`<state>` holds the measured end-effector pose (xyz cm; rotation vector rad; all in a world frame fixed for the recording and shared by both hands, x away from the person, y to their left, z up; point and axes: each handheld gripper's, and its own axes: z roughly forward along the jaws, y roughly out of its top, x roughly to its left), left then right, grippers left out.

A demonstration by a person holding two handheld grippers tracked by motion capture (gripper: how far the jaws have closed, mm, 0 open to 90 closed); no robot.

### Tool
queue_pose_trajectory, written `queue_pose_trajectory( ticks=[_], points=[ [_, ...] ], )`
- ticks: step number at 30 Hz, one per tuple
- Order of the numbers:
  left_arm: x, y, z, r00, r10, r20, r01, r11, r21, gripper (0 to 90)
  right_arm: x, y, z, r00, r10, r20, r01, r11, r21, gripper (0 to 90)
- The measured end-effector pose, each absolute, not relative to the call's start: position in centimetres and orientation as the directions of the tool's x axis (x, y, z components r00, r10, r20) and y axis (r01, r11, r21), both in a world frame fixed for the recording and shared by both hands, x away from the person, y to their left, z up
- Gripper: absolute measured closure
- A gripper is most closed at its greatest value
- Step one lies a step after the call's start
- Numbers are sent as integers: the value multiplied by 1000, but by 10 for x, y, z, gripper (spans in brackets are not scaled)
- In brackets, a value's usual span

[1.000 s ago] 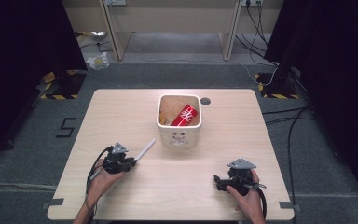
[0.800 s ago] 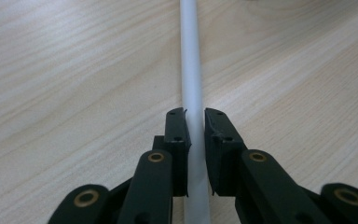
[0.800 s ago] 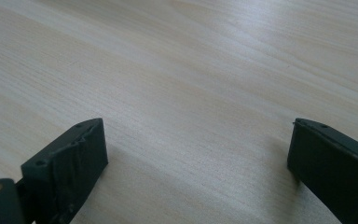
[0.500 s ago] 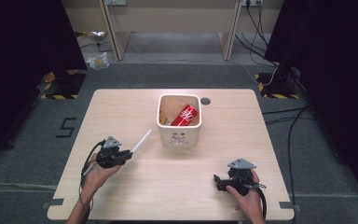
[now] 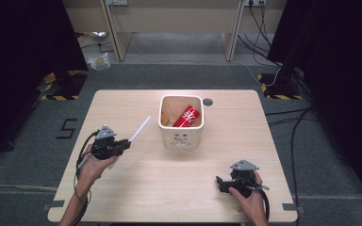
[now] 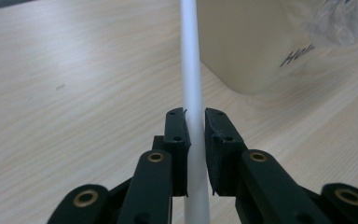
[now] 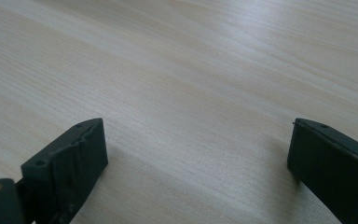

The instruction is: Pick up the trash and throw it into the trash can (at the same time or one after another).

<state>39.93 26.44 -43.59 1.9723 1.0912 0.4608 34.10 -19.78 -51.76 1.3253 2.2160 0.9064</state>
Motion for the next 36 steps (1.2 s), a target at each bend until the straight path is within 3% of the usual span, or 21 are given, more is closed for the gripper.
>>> queue_pose_trajectory(
  ticks=[22, 36],
  points=[
    [422, 264, -374, 597, 798, -86, 452, -246, 857, 793, 341, -198, -517, -469, 883, -10, 623, 339, 704, 51],
    [446, 229, -343, 651, 756, -70, 415, -277, 866, 793, 341, -198, -518, -470, 883, -13, 621, 341, 706, 51]
  ],
)
